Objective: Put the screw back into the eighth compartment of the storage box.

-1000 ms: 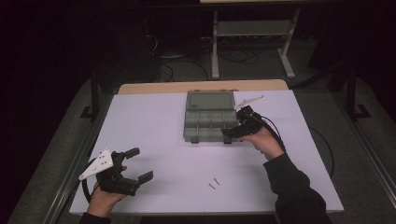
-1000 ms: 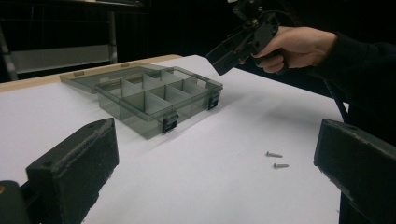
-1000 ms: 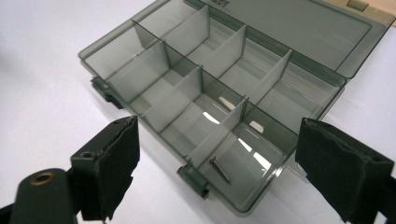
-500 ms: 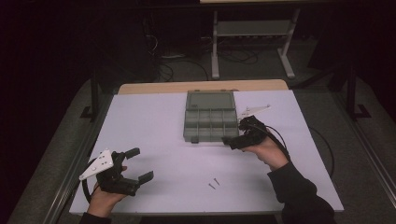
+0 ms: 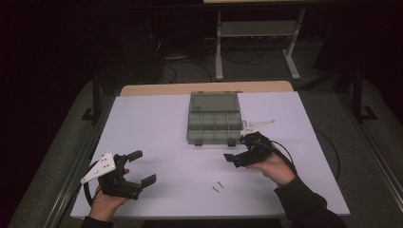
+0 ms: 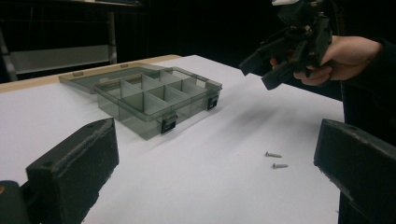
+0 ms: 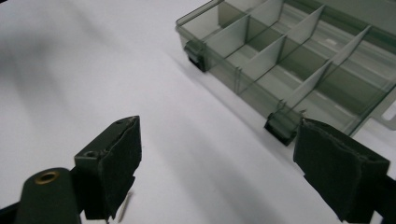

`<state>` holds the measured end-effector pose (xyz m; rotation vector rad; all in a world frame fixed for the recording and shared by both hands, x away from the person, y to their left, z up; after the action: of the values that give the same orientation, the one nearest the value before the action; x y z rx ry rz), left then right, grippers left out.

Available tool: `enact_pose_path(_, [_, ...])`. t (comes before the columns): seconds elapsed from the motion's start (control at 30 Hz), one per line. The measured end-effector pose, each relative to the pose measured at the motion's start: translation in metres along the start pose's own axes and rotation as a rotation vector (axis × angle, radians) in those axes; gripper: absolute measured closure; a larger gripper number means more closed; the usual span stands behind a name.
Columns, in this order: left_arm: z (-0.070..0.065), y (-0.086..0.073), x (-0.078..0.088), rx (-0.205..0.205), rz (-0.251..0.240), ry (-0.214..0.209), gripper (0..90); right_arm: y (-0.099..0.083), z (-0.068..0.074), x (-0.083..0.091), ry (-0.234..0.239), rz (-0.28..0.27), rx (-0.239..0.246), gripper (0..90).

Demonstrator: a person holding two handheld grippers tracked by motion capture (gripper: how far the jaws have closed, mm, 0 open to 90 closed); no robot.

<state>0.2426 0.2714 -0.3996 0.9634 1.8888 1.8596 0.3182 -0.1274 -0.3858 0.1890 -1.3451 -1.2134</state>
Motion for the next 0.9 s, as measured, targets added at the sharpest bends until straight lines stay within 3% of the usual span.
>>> enact_pose_path(0.43, [0.0, 0.0, 0.0, 0.0, -0.001, -0.001, 0.0, -0.018, 0.017, -0.009, 0.055, 0.014, 0.007, 19.0])
enact_pose_path(0.7, [0.0, 0.0, 0.0, 0.004, -0.003, -0.001, 0.0, -0.025, 0.025, -0.021, 0.08, 0.065, 0.01, 20.8])
enact_pose_path(0.9, [0.0, 0.0, 0.0, 0.001, -0.002, -0.002, 0.0, -0.027, 0.03, -0.029, 0.088, 0.106, 0.026, 29.6])
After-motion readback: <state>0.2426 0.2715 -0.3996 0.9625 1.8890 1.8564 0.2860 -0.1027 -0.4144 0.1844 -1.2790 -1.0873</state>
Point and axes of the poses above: each handheld gripper's, and its own axes: x roughly backward along the jaws, y roughly out of its top, z roughly to its left, the point moved 1 cm from there along -x, roughly forward along the jaws, and after that the axes turned 14 degrees about y, right-handed, at the moved point
